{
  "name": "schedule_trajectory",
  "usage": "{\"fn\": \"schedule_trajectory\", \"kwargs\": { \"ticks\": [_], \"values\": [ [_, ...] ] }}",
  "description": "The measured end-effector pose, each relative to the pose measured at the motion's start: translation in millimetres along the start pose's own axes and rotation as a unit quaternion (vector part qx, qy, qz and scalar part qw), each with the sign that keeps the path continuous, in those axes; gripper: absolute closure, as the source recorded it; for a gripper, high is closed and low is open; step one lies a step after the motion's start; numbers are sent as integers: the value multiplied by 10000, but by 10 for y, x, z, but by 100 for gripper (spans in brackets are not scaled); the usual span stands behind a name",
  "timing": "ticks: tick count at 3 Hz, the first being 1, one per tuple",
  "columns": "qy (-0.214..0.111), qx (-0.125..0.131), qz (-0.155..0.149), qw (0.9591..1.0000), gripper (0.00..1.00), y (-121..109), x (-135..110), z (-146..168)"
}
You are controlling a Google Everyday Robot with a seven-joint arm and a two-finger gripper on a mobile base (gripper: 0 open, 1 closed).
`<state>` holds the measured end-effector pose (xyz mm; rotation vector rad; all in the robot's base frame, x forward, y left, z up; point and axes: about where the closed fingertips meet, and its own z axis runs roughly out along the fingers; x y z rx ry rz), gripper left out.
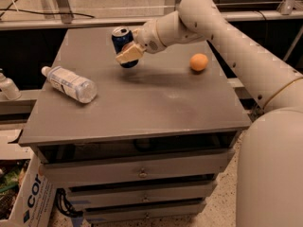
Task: Knock pepsi can over
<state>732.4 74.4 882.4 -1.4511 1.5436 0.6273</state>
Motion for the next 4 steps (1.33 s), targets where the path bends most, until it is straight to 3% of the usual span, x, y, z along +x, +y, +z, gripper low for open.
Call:
{"fn": "schedule_trajectory", "kwargs": {
  "ticks": [1,2,3,4],
  "values": [
    [729,31,-676,9950,100,92,-106,-197],
    [1545,-19,-1175,9810,100,125,-49,-309],
    [2500,-45,-1540,9559,100,106,122,-381],
    [3383,-161,-1802,9235,100,24,380,-448]
  ]
}}
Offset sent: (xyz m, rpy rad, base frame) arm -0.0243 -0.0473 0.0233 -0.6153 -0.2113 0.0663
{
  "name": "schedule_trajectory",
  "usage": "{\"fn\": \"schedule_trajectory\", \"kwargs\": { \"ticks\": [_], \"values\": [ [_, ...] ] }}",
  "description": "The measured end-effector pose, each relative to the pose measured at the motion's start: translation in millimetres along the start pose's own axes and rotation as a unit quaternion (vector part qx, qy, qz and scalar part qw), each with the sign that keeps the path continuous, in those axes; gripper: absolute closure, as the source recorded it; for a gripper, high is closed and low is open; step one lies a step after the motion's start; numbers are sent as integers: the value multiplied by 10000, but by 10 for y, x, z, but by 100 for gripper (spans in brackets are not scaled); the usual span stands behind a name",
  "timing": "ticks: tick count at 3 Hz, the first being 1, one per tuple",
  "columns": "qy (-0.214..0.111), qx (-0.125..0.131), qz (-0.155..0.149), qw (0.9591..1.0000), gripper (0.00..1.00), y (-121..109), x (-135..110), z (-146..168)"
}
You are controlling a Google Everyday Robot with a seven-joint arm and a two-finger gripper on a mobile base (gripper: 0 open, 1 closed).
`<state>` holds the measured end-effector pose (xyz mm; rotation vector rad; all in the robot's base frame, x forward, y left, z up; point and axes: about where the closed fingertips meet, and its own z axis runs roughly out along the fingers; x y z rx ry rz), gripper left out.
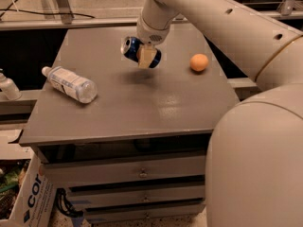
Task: Knock pepsi can over
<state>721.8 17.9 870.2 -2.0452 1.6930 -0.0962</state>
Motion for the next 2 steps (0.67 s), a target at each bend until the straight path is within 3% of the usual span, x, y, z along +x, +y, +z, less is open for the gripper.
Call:
{"fn": "schedule_trajectory", "kwargs": {
  "ticks": [1,2],
  "values": [
    [761,-315,-327,9961,100,55,218,161],
    [1090,-654,-535,9904,82,152,337,276]
  ]
}}
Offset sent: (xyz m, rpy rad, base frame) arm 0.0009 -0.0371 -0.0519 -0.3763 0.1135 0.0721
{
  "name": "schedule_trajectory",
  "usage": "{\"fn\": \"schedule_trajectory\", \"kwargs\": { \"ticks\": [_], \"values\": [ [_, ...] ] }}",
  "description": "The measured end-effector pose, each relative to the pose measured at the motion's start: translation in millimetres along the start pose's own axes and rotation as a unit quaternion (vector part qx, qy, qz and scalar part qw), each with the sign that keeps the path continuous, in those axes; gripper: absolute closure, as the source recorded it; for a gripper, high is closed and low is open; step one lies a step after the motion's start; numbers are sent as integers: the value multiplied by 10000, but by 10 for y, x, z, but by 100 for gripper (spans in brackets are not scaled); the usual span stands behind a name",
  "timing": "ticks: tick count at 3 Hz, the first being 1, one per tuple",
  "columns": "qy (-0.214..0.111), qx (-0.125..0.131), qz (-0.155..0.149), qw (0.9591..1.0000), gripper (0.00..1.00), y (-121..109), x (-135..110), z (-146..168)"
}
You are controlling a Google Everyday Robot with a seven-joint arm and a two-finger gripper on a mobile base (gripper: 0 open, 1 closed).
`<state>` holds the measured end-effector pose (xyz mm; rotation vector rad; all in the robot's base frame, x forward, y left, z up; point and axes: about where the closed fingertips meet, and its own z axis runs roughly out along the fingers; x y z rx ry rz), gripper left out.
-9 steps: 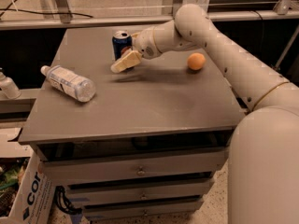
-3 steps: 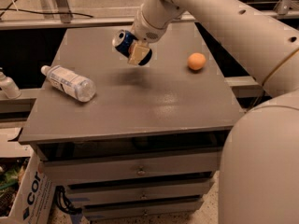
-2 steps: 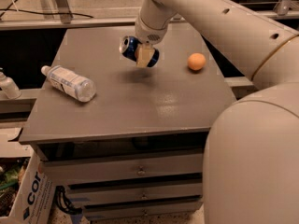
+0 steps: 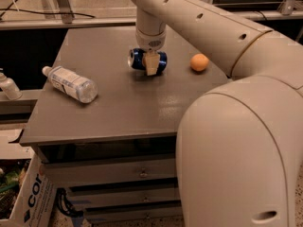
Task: Knock pepsi can over
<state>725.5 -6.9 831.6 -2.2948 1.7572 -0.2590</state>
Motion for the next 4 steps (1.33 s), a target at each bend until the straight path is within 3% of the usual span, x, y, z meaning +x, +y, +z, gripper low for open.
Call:
{"fn": "schedule_trajectory", "kwargs": {
  "ticks": [3,4],
  "values": [
    [94,-252,-258,9993,13,77,-38,66],
    [93,-252,-258,9993,0,72,-38,49]
  ]
}}
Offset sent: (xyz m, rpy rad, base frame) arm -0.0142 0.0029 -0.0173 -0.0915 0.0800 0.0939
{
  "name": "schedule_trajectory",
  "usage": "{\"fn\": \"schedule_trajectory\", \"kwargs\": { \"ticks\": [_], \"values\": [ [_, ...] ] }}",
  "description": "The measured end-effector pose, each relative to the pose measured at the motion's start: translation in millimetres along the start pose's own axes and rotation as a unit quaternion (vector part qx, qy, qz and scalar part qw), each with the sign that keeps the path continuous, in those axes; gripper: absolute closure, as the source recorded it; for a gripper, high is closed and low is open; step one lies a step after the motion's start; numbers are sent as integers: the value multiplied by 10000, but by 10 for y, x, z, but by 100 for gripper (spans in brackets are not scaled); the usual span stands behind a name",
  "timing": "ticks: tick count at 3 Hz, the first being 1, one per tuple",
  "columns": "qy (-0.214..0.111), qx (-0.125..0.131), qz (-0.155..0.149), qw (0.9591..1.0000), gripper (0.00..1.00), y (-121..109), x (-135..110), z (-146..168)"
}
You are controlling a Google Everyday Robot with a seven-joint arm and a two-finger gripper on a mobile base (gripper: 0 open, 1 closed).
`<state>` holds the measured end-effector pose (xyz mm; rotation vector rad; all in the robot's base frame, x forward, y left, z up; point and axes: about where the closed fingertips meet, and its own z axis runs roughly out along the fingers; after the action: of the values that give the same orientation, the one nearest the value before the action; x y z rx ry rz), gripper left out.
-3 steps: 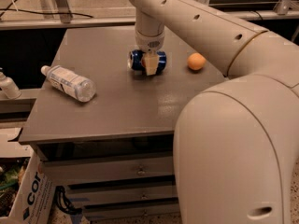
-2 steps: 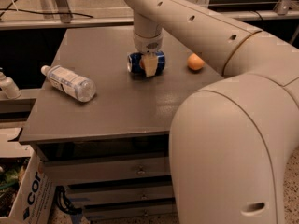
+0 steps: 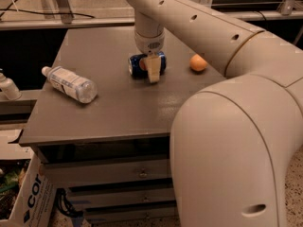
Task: Knock pepsi can over
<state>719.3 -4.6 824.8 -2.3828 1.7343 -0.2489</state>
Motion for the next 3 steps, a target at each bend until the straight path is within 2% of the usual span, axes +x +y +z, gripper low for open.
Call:
{"fn": "schedule_trajectory", "kwargs": {
  "ticks": [1,2,3],
  "values": [
    [0,-1,1,10000,0,-3,2,-14],
    [-372,-97,44,9992,0,-12,50,-82],
    [-1248,-286,268,9914,0,83,300,-94]
  ]
}}
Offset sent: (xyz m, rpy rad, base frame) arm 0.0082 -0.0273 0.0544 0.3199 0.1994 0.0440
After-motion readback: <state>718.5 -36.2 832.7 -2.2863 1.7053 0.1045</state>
